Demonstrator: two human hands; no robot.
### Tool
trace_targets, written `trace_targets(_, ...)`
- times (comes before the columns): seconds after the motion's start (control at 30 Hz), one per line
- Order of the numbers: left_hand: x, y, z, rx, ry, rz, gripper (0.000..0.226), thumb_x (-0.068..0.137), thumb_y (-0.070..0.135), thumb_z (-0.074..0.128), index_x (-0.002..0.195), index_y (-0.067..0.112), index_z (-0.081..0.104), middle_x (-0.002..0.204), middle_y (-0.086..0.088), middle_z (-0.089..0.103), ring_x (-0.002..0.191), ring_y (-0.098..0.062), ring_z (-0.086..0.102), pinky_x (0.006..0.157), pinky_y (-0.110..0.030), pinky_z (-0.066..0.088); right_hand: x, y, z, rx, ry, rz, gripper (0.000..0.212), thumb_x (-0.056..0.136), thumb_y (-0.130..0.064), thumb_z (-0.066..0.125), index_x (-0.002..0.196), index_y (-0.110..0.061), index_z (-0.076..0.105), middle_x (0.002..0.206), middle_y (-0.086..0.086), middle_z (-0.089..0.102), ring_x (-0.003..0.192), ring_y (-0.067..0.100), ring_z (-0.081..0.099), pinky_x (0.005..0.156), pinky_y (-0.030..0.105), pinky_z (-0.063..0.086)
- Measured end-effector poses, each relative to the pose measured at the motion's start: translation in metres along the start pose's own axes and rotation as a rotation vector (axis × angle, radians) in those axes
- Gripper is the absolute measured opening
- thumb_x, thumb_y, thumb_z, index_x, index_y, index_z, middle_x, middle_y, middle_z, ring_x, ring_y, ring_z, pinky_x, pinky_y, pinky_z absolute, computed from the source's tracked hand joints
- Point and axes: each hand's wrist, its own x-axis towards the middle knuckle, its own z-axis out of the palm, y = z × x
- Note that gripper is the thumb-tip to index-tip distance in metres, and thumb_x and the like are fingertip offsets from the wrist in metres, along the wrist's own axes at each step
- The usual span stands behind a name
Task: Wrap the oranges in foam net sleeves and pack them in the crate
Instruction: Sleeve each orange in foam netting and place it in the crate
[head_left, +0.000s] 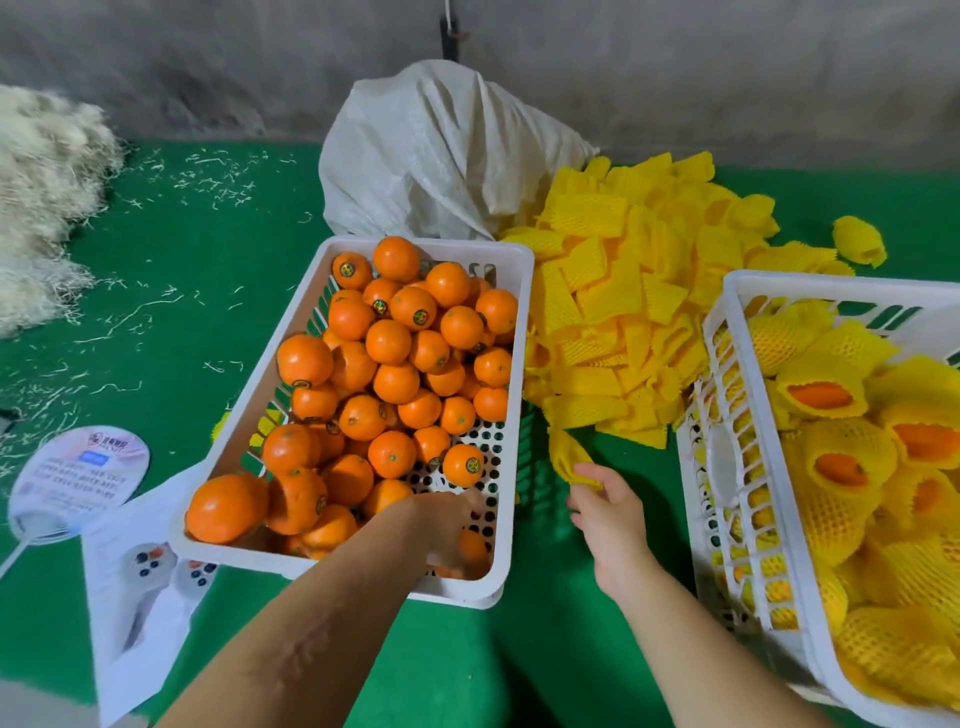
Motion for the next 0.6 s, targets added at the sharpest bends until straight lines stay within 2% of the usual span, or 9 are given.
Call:
trace_targets(0.13, -0.005, 0.003, -0.005, 0.184, 0.015, -0.017, 0.058, 0.100, 0.047, 0.063, 0.148, 0.016, 0.053, 0.132, -0.010, 0.056, 0.113, -0.029, 0.061, 0.093, -0.038, 0.056, -0.032, 0.002, -0.002, 0.103, 0.048, -0.057, 0.034, 0.094, -0.008, 0.058, 0.093, -0.039, 0.072, 0.082, 0.003, 0.064, 0.060, 0.006, 0.052, 0.062, 0.028, 0.051)
trace_targets(0.23, -0.007, -0.002, -0.004, 0.043, 0.100, -0.064, 0.063, 0.091, 0.051, 0.073, 0.144, 0.021, 0.056, 0.131, -0.005, 0.058, 0.112, -0.026, 0.062, 0.092, -0.037, 0.057, -0.047, -0.001, -0.004, 0.097, 0.063, -0.138, 0.035, 0.098, -0.011, 0.057, 0.089, -0.041, 0.071, 0.071, -0.004, 0.060, 0.051, 0.003, 0.044, 0.054, 0.026, 0.046)
trace_targets(0.3, -0.010, -0.011, -0.006, -0.133, 0.235, -0.076, 0.074, 0.086, 0.056, 0.078, 0.147, 0.024, 0.051, 0.139, -0.005, 0.050, 0.118, -0.029, 0.058, 0.097, -0.041, 0.056, -0.054, -0.009, -0.006, 0.053, 0.052, -0.200, 0.034, 0.101, -0.015, 0.057, 0.090, -0.043, 0.072, 0.078, -0.011, 0.064, 0.057, 0.002, 0.052, 0.065, 0.031, 0.048)
trace_targets(0.37, -0.015, -0.018, -0.007, -0.393, 0.453, -0.058, 0.071, 0.083, 0.058, 0.079, 0.139, 0.020, 0.056, 0.136, -0.008, 0.052, 0.117, -0.030, 0.056, 0.100, -0.048, 0.055, -0.059, -0.018, -0.009, 0.000, 0.035, -0.245, 0.035, 0.103, -0.017, 0.056, 0.091, -0.046, 0.072, 0.091, -0.013, 0.067, 0.068, 0.001, 0.059, 0.073, 0.034, 0.050)
trace_targets(0.47, -0.030, -0.011, -0.004, -0.942, 0.836, 0.104, 0.056, 0.082, 0.054, 0.079, 0.118, 0.013, 0.067, 0.112, -0.014, 0.067, 0.101, -0.031, 0.065, 0.088, -0.056, 0.058, -0.068, -0.030, -0.014, 0.014, -0.003, -0.319, 0.033, 0.097, -0.014, 0.056, 0.089, -0.042, 0.073, 0.061, -0.011, 0.054, 0.054, 0.011, 0.043, 0.063, 0.035, 0.041)
trace_targets(0.53, -0.045, 0.010, -0.003, -1.198, 0.992, 0.210, 0.062, 0.081, 0.059, 0.079, 0.128, 0.021, 0.064, 0.125, -0.008, 0.067, 0.107, -0.024, 0.070, 0.091, -0.049, 0.061, -0.075, -0.042, -0.016, 0.057, -0.058, -0.358, 0.029, 0.088, -0.020, 0.056, 0.095, -0.041, 0.074, 0.056, -0.007, 0.045, 0.056, 0.015, 0.037, 0.059, 0.037, 0.035)
trace_targets(0.6, -0.055, 0.037, 0.001, -1.348, 1.037, 0.303, 0.070, 0.080, 0.064, 0.078, 0.137, 0.031, 0.057, 0.134, -0.002, 0.064, 0.113, -0.018, 0.070, 0.095, -0.042, 0.060, -0.081, -0.057, -0.016, 0.092, -0.162, -0.384, 0.038, 0.081, -0.023, 0.054, 0.109, -0.043, 0.072, 0.060, -0.003, 0.048, 0.057, 0.018, 0.037, 0.056, 0.040, 0.034)
